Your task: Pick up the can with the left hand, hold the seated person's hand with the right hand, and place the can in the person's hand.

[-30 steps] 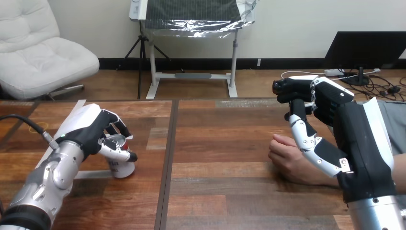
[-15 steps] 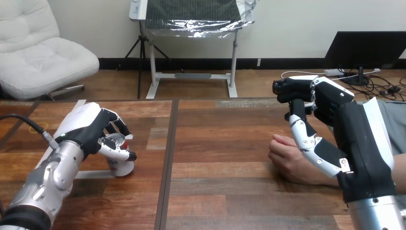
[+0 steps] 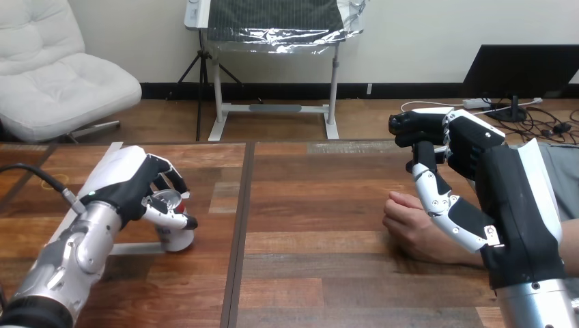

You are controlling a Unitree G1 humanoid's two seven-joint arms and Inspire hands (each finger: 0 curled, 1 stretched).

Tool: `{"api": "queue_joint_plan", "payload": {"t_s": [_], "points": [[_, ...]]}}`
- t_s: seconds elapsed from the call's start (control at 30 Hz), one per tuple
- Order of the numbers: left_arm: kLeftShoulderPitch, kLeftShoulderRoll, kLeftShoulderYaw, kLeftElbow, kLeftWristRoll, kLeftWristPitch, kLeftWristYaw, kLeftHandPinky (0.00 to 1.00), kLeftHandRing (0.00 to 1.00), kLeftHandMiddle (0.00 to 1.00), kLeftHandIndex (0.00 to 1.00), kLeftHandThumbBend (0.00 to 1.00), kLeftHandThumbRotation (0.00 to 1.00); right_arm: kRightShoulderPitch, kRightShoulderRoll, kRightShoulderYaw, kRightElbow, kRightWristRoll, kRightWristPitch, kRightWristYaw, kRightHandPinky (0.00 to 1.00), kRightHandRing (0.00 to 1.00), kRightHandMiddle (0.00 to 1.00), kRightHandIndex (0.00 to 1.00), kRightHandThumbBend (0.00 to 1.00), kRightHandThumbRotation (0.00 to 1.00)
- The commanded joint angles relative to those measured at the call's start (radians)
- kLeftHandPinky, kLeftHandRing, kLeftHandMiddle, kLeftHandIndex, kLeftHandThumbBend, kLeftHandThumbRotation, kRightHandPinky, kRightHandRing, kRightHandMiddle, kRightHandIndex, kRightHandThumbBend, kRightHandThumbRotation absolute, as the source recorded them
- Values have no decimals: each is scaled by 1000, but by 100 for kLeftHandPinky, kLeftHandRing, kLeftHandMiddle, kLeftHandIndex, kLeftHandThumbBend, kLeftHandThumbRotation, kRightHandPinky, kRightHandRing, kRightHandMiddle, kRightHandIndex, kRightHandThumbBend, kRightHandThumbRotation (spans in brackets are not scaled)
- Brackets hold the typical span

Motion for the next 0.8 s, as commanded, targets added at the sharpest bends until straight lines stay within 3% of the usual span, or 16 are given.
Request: {"api": "queue_joint_plan", "payload": {"t_s": [0.0, 0.77], "points": [[-38, 11, 30, -89, -15, -24, 22, 34, 41, 48, 54, 65, 0, -62, -7, -13, -5, 17, -15, -6, 50, 66, 68, 63, 5, 0], [0, 19, 39, -237, -4, -26, 35, 36, 43, 50, 55, 64, 0, -68, -3, -13, -4, 17, -10, -9, 50, 66, 68, 63, 5, 0]]}}
